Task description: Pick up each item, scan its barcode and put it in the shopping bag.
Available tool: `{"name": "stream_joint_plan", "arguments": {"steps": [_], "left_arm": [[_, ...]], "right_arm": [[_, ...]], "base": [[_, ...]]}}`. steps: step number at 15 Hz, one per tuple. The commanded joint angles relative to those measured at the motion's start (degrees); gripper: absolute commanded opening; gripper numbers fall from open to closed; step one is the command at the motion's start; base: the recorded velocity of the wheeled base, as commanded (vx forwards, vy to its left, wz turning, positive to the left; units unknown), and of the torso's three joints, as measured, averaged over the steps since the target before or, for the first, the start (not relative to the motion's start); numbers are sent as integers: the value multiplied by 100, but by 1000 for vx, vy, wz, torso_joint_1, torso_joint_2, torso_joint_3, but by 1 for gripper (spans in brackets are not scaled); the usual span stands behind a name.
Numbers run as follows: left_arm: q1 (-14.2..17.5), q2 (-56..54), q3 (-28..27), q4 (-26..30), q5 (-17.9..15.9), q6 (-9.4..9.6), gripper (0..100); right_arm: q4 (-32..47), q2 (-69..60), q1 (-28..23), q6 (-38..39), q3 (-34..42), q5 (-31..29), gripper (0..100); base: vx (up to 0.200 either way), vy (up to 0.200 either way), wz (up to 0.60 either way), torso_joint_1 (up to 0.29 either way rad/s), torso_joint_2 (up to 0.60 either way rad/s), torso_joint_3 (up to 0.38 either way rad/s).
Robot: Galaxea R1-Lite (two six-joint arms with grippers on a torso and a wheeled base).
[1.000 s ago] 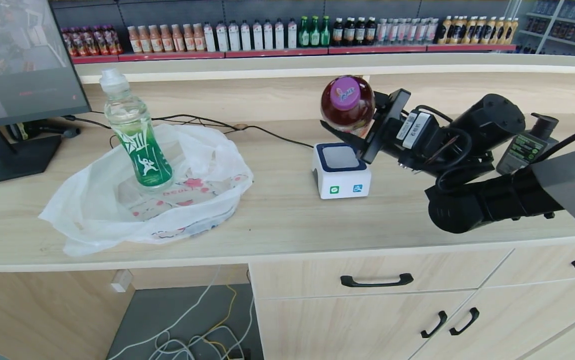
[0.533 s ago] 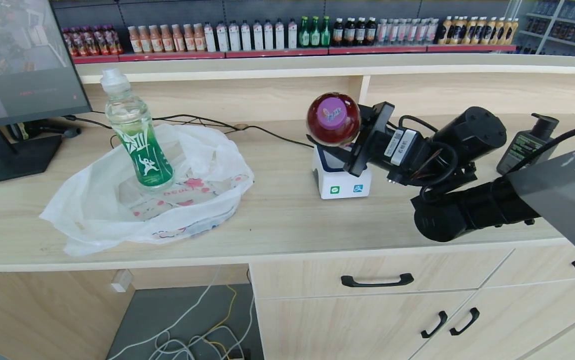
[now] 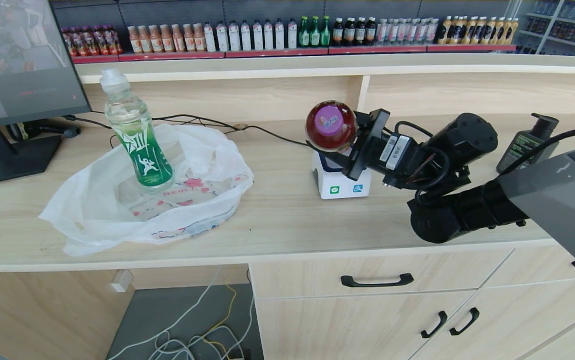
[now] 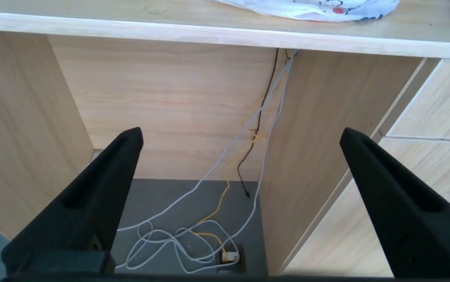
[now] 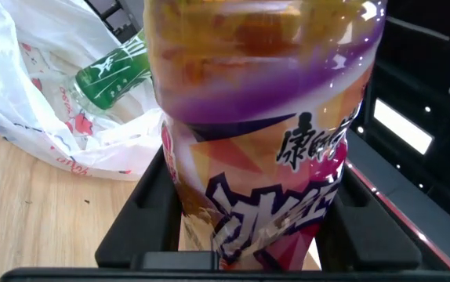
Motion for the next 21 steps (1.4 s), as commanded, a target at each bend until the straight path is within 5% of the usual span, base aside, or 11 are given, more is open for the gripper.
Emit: {"name": "stream_joint_plan", "arguments": {"steps": [1,21], "left_arm": [[1,-1,0,0,0,-8,100],[1,-1,0,0,0,-8,100]], "right_arm": [[-1,34,-4,-3,-4,3,0],[-1,280,-250,-3,-267,-85,0]], "base": [[0,0,0,0,0,0],[0,0,0,0,0,0]]}}
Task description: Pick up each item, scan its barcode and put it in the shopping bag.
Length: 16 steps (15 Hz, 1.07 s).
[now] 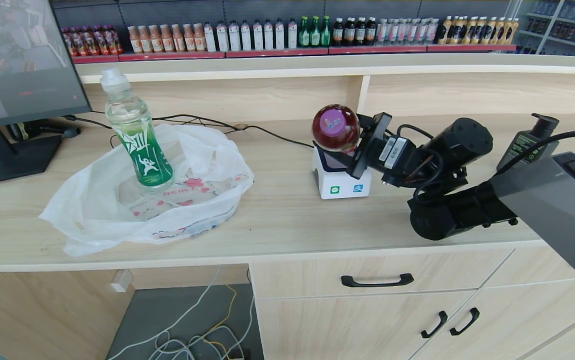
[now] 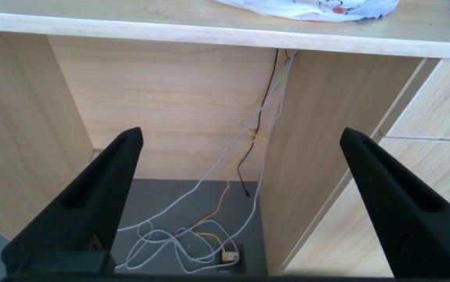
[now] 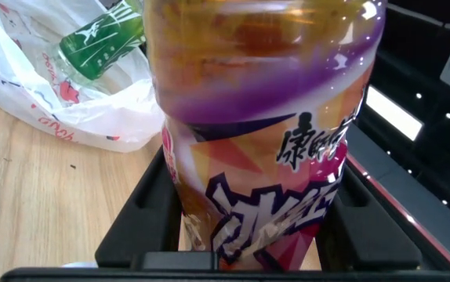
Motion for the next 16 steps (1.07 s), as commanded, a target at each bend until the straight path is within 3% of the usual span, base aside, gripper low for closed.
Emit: {"name": "stream_joint_plan", "arguments": {"steps": [1,7,16], "left_arm": [[2,-1,0,0,0,3,100],[2,-1,0,0,0,3,100],[2,-1,0,0,0,3,100]], "right_arm": [[-1,0,-8,-3,7,-18,0],[52,-53,1,6,95,-123,0],[8,-1161,63,726,1176,-1591,0]], "base": [[0,0,0,0,0,0],[0,0,0,0,0,0],[0,0,0,0,0,0]]}}
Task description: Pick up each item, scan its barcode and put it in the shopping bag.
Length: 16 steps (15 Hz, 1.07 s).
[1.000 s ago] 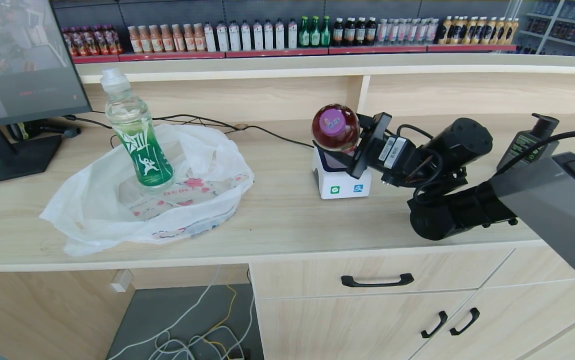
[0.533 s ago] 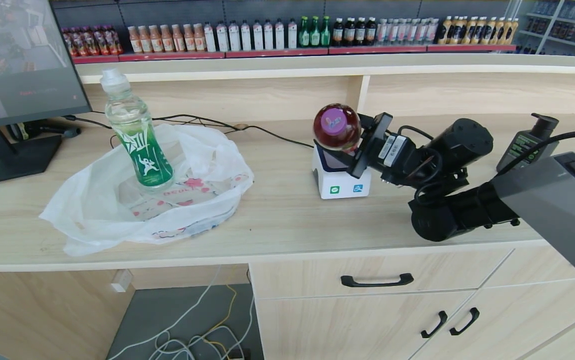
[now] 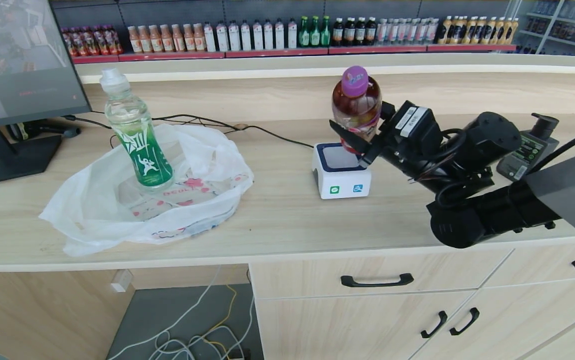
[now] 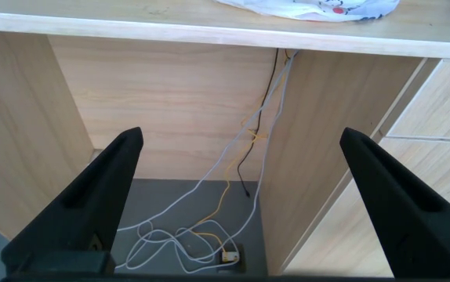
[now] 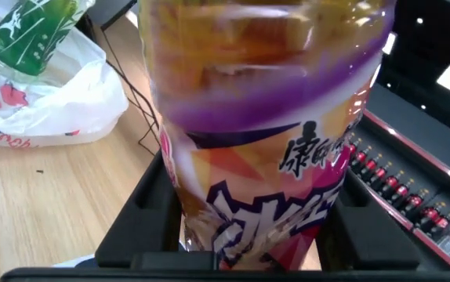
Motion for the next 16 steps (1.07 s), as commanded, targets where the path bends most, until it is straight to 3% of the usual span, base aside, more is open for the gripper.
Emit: {"name": "stream_joint_plan", "arguments": {"steps": [1,3,9,13,16], "left_arm": [[2,-1,0,0,0,-11,100],[2,-1,0,0,0,-11,100],[2,-1,0,0,0,-11,100],[2,-1,0,0,0,-11,100],[2,-1,0,0,0,-11,100]], "right_arm": [[6,-527,118,72,196,-140,0],[-21,-756,197,239,240,-316,0],[-302,-1696,417,1038,1251,-1828,0],[-293,-1968,443,2032,1857,-3366,0],[-293,-1942,452,2260,2059,-3524,0]], "base": [[0,0,0,0,0,0],[0,0,0,0,0,0],[0,0,0,0,0,0],[0,0,0,0,0,0],[0,0,0,0,0,0]]}}
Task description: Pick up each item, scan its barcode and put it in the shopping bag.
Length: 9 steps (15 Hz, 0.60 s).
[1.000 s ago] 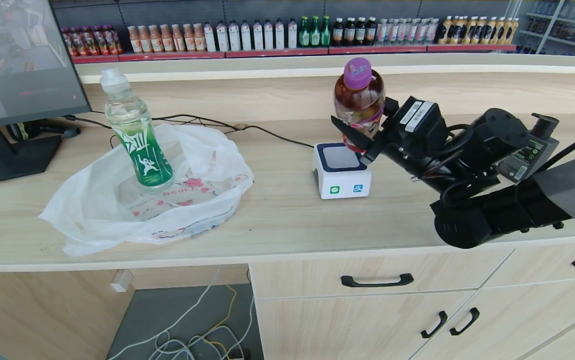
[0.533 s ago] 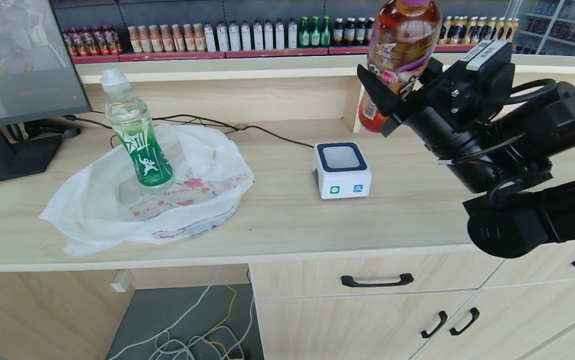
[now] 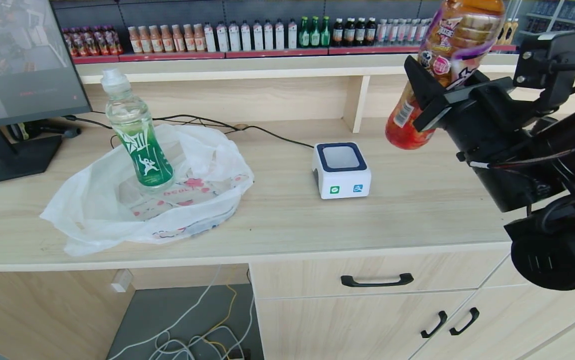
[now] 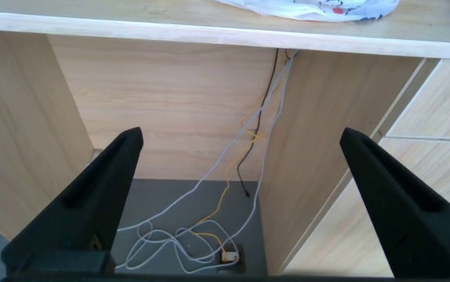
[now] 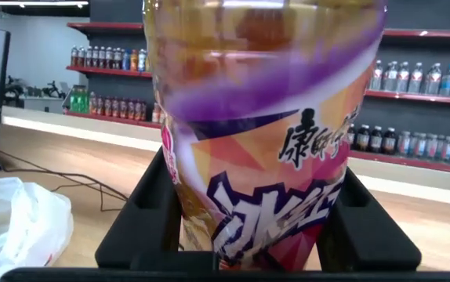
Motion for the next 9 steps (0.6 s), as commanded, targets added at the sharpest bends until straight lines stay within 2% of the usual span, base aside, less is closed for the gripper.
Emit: {"name": "stream_joint_plan", "arguments": {"steps": [1,4,6,9], "left_arm": [[1,-1,0,0,0,5,100],[1,-1,0,0,0,5,100],[1,-1,0,0,0,5,100],[1,-1,0,0,0,5,100]], "right_arm": [[-2,-8,17,31,305,-46,0],[-10,1,114,251,542,-556,0],[-19,-8,369,568,586,-1074,0],[-19,80,500,594,665,-1101,0]], "base": [[0,0,0,0,0,0],[0,0,0,0,0,0],[0,0,0,0,0,0],[0,0,0,0,0,0]]}}
